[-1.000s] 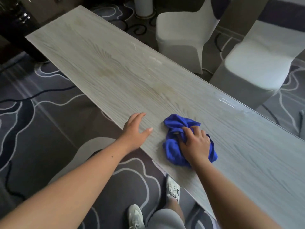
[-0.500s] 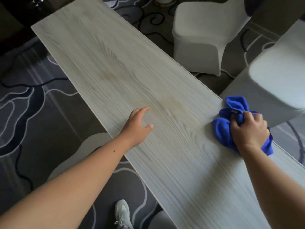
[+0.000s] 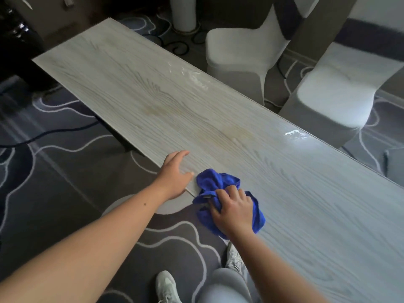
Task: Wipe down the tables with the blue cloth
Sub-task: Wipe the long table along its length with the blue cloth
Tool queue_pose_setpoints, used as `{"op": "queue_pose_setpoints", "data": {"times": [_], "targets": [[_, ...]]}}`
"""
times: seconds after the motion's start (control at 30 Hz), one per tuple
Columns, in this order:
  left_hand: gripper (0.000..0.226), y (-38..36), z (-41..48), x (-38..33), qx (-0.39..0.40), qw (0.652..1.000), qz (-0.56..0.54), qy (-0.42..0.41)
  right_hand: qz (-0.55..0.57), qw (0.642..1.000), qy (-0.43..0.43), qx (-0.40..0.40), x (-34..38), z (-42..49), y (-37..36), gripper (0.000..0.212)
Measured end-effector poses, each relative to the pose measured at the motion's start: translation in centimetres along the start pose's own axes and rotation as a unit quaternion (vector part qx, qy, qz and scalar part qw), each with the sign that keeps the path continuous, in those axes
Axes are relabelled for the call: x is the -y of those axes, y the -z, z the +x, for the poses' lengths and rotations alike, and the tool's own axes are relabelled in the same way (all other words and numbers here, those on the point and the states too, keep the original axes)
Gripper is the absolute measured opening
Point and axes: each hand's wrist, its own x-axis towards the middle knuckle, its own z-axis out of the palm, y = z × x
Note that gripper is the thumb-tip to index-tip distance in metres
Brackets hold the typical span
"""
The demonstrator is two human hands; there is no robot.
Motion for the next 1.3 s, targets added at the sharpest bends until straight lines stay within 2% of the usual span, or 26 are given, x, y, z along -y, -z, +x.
{"op": "queue_pose_setpoints", "data": {"times": [0.17, 0.3, 0.43, 0.57, 0.63, 0.7, 0.73, 0.77, 0.83, 0.9, 0.97, 1.03, 1.17, 1.3], "targets": [[0.061, -0.3, 1.5, -0.9, 0.023, 1.0, -0.006, -0.009, -0.013, 1.0, 0.012, -0.007, -1.7, 1.6, 0.4, 0.024], [0.06, -0.4, 4.7, -1.3, 0.013, 1.0, 0.001, 0.002, -0.028, 0.995, -0.078, -0.047, -6.1, 8.6, 1.2, 0.034], [0.06, -0.5, 8.6, -1.8, -0.014, 0.999, -0.001, 0.04, -0.019, 0.992, -0.114, -0.051, -11.5, 17.8, 2.1, 0.033], [0.061, 0.1, 12.1, -1.9, -0.032, 0.998, 0.017, 0.047, -0.025, 0.982, -0.163, -0.088, -15.6, 24.4, 3.2, 0.034], [0.065, 0.5, 12.8, -1.3, -0.068, 0.993, 0.063, 0.066, -0.027, 0.98, -0.176, -0.087, -16.3, 26.1, 3.5, 0.035], [0.073, 1.1, 12.5, 0.0, -0.157, 0.968, 0.138, 0.136, -0.033, 0.979, -0.181, -0.087, -16.2, 26.7, 3.6, 0.035], [0.078, 1.4, 12.1, 0.8, -0.207, 0.952, 0.132, 0.183, -0.035, 0.979, -0.184, -0.086, -16.0, 26.4, 3.6, 0.036], [0.081, 1.9, 11.6, 1.6, -0.253, 0.935, 0.081, 0.235, -0.034, 0.979, -0.182, -0.084, -15.4, 25.9, 3.5, 0.036], [0.083, 2.6, 10.8, 3.6, -0.305, 0.881, -0.09, 0.349, -0.028, 0.986, -0.15, -0.07, -12.9, 24.5, 2.9, 0.035], [0.071, 2.9, 10.1, 5.2, -0.255, 0.804, -0.32, 0.431, -0.02, 0.994, -0.095, -0.045, -9.0, 22.6, 1.8, 0.033], [0.045, 3.5, 9.3, 5.8, -0.128, 0.726, -0.517, 0.436, -0.009, 0.999, -0.042, -0.028, -4.3, 20.0, 0.4, 0.029], [0.039, 4.5, 9.0, 6.5, -0.078, 0.717, -0.561, 0.406, -0.009, 0.999, -0.016, -0.034, 0.0, 17.0, -0.7, 0.027], [0.051, 6.1, 8.2, 7.2, -0.052, 0.726, -0.565, 0.389, -0.003, 1.0, 0.019, -0.024, 6.2, 10.3, -3.0, 0.029], [0.065, 8.1, 6.9, 7.3, -0.026, 0.748, -0.541, 0.384, -0.019, 1.0, 0.003, 0.005, 8.6, 7.3, -3.5, 0.031]]}}
